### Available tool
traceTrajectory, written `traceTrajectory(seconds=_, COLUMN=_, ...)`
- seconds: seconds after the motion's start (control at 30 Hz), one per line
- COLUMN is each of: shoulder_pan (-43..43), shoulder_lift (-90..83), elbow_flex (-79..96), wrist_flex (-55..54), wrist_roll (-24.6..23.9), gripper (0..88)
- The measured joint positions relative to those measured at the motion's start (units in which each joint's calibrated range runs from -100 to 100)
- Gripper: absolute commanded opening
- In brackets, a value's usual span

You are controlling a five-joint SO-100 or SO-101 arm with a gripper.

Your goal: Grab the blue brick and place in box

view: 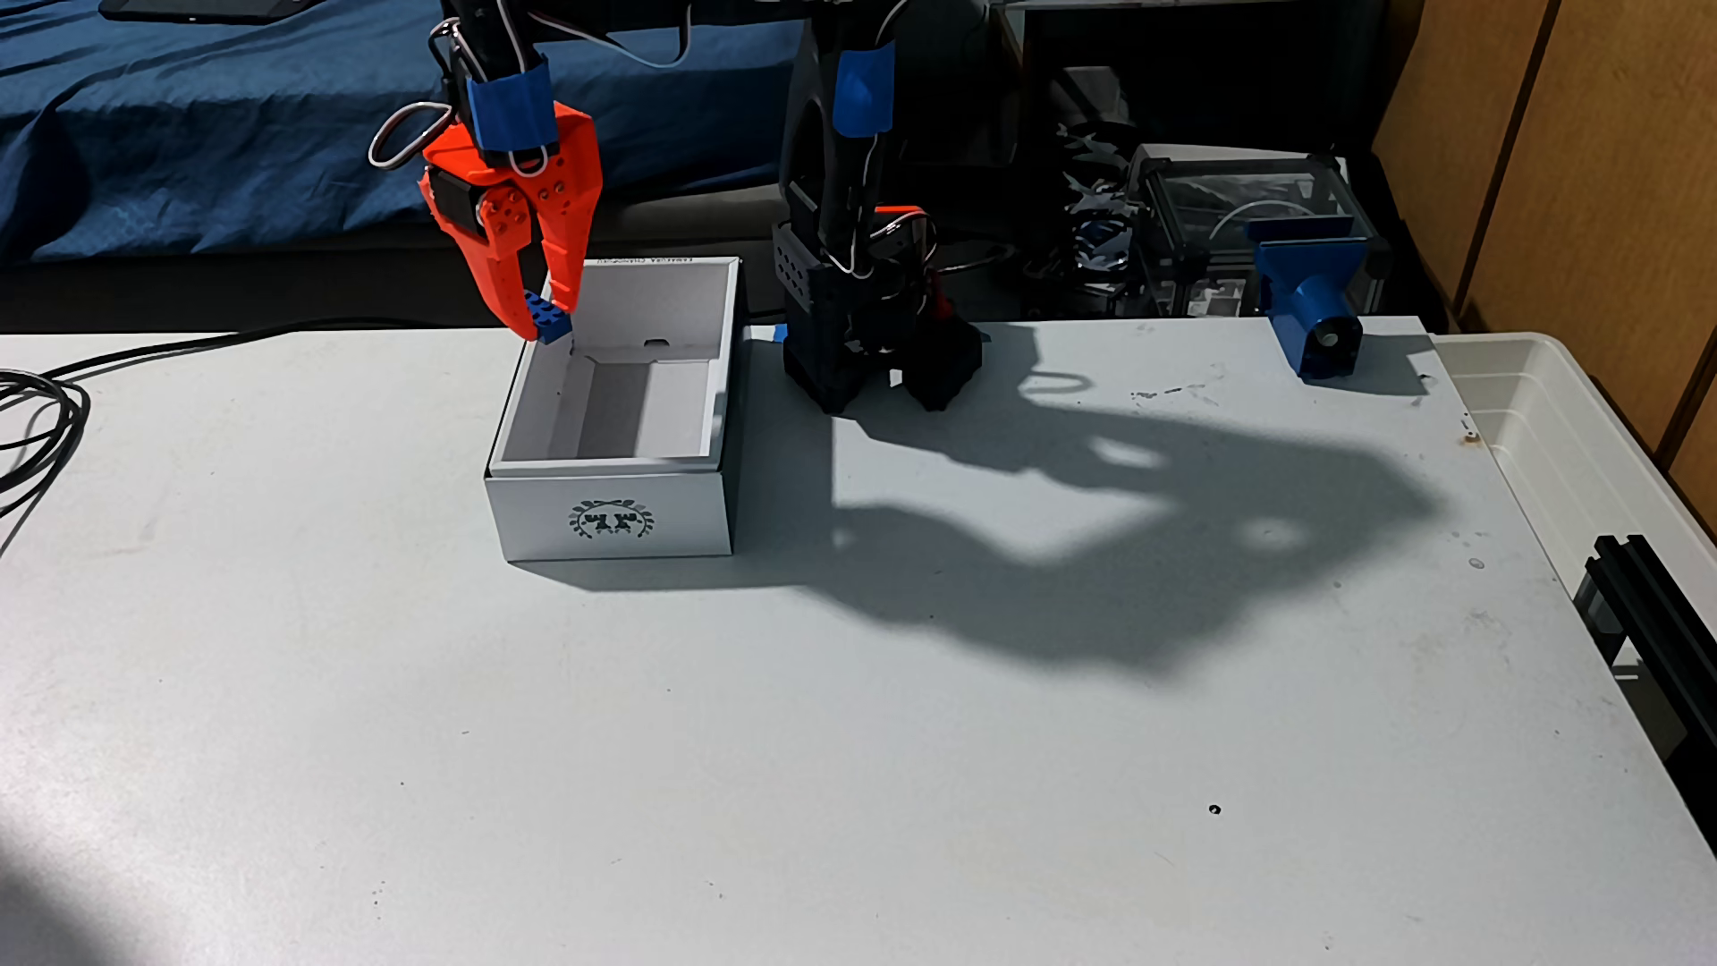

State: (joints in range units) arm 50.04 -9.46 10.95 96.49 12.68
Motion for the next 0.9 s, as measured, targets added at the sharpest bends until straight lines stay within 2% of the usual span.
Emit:
traceTrajectory(seconds=0.67, shoulder_pan=-0.7, shoulder_lift=-17.5, elbow_flex=13.3, wrist_flex=-1.1, wrist_roll=-0.4, gripper=0.7)
traceTrajectory(seconds=0.9, shoulder_pan=-3.5, shoulder_lift=-18.5, elbow_flex=23.9, wrist_flex=-11.9, wrist_roll=-0.4, gripper=0.7)
